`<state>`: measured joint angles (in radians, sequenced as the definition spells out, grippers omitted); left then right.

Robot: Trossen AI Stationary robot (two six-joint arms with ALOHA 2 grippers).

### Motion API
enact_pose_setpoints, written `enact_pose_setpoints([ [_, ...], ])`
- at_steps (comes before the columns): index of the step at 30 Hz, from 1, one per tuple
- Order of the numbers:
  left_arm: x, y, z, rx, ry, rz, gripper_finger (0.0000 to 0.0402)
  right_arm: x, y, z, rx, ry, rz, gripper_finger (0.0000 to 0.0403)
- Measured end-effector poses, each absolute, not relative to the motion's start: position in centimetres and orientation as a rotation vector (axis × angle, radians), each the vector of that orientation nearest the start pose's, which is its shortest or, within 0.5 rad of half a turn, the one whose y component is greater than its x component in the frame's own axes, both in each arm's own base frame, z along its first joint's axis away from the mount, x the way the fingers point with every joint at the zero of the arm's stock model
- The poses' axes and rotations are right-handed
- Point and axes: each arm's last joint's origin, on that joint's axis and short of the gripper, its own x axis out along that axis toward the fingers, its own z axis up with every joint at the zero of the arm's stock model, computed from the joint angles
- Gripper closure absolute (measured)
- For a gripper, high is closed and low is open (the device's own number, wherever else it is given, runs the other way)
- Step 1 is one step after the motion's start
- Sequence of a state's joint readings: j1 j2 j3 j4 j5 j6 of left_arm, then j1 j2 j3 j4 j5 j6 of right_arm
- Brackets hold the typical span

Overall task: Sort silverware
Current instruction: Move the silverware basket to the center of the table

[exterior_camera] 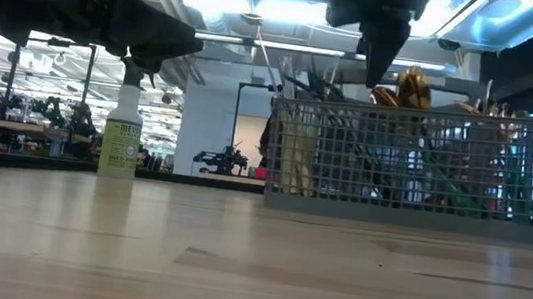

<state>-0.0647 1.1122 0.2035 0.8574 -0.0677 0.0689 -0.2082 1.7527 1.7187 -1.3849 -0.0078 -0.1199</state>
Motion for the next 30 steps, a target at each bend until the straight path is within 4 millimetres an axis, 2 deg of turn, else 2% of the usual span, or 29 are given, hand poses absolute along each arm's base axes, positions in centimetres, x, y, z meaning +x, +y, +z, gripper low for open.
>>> enact_pose_setpoints([
  [9,19.7,-1.1,17.9,0.072,0.051,0.002,0.0253,32.4,-5.7,31.9,-0.082,1.435,-0.063,0.0384],
  [22,19.7,-1.0,17.9,0.074,0.051,0.009,0.0253,32.4,-5.7,31.9,-0.039,1.432,-0.05,0.0381],
  [25,19.7,-1.0,17.9,0.075,0.051,0.009,0.0253,32.4,-5.6,32.3,-0.026,1.423,-0.064,0.0359],
  [30,19.7,-1.0,17.9,0.075,0.051,0.009,0.0253,32.4,-5.7,34.4,-0.016,1.364,-0.098,0.0292],
])
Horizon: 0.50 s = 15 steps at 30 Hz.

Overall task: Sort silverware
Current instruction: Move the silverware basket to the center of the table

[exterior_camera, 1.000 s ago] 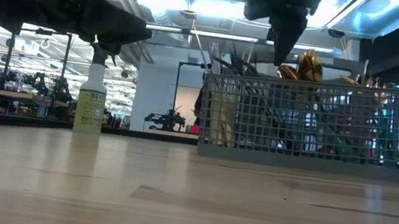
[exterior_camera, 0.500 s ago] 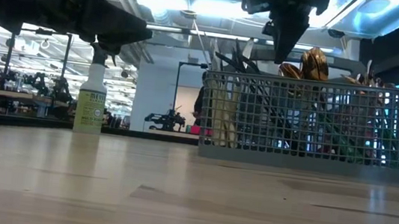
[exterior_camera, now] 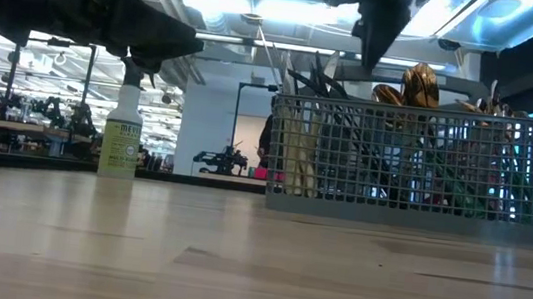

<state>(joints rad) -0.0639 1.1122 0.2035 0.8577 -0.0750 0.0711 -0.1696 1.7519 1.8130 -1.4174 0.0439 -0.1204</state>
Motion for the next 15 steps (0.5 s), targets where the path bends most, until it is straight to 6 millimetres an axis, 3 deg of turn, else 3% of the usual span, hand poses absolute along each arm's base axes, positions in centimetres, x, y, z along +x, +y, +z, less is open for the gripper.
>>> enact_pose_setpoints([
  [5,19.7,-1.0,17.9,0.083,0.051,0.009,0.0253,31.6,-5.5,37.5,0.04,1.318,-0.136,0.0233],
  [10,19.7,-1.1,17.9,0.085,0.053,0.008,0.0253,29.9,-4.2,40.2,0.068,1.198,-0.108,0.0211],
  [13,19.7,-1.1,17.7,0.088,0.067,-0.001,0.0253,27.4,-2.3,41.7,0.019,1.059,-0.056,0.021],
  [15,19.7,-1.1,17.7,0.097,0.072,0.021,0.0253,24.6,-1.1,42.6,0.009,0.947,-0.043,0.021],
])
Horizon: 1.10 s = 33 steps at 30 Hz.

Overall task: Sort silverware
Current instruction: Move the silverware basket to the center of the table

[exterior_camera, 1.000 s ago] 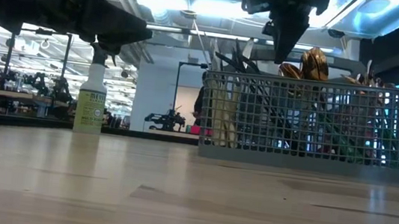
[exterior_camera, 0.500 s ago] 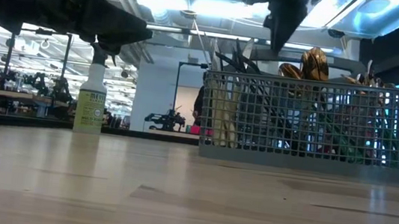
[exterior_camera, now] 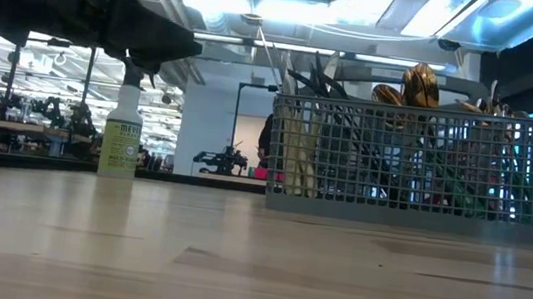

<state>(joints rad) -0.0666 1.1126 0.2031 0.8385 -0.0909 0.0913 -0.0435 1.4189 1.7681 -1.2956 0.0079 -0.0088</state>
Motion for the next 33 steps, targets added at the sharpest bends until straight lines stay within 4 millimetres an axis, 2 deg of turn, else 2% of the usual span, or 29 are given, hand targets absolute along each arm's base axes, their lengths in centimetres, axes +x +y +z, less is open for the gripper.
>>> enact_pose_setpoints([
  [2,19.7,-0.9,17.7,0.116,0.069,0.041,0.0253,21.1,-0.1,42.7,0.014,0.811,-0.045,0.021],
  [4,19.7,-1.0,17.9,0.137,0.056,0.035,0.0253,17.6,0.7,41.3,0.048,0.685,-0.057,0.021],
  [7,19.5,-1.1,18.4,0.14,0.025,-0.004,0.0253,13.3,1.2,37.6,0.145,0.53,-0.043,0.021],
  [9,19.1,-1.1,18.8,0.113,0.017,-0.018,0.0253,11.2,1.3,34.5,0.21,0.48,-0.026,0.021],
  [14,17.7,-1.5,19.4,0.09,0.057,-0.049,0.0253,7.6,1.4,28.2,0.336,0.366,0.033,0.021],
  [18,16.4,-1.9,20.3,0.07,0.035,-0.076,0.0253,6.2,1.1,25.0,0.356,0.323,0.029,0.021],
  [22,15.0,-2.0,21.1,0.068,0.012,-0.092,0.0253,5.7,0.9,24.3,0.409,0.207,0.042,0.021],
  [25,14.0,-1.8,21.3,0.06,0.022,-0.092,0.0253,6.7,1.1,23.4,0.399,0.113,0.029,0.0209],
  [27,13.3,-1.7,21.3,0.036,0.034,-0.092,0.0253,7.4,1.2,22.1,0.307,0.1,0.017,0.0209],
  [31,12.3,-1.6,20.9,-0.005,0.081,-0.091,0.0253,8.9,1.3,18.8,0.229,0.08,-0.06,0.0209],
  [33,11.9,-1.5,20.8,-0.01,0.097,-0.091,0.0253,9.2,1.5,18.2,0.207,0.039,-0.016,0.0209],
])
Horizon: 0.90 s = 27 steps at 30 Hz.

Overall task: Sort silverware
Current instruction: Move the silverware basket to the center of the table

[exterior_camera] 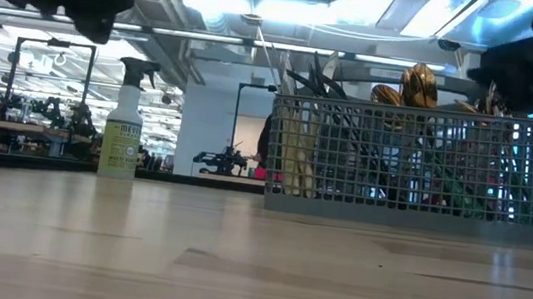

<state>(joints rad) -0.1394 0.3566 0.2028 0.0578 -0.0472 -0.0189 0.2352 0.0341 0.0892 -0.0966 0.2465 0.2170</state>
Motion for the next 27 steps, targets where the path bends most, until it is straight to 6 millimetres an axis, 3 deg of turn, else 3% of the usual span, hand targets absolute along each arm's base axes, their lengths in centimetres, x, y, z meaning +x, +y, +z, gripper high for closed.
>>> enact_pose_setpoints([
  [5,11.4,-1.5,20.7,0.013,0.112,-0.095,0.0253,9.7,2.1,17.3,0.159,-0.057,0.162,0.0209],
  [13,11.4,-1.5,20.7,0.131,0.099,-0.104,0.0253,9.7,2.1,17.1,0.113,-0.047,0.162,0.021],
  [16,11.4,-1.5,20.7,0.122,0.099,-0.117,0.0253,9.7,2.3,17.3,0.133,-0.059,0.236,0.021],
  [27,11.2,-2.1,20.6,0.165,0.096,-0.324,0.0253,9.4,3.2,17.1,0.185,0.005,0.546,0.021],
])
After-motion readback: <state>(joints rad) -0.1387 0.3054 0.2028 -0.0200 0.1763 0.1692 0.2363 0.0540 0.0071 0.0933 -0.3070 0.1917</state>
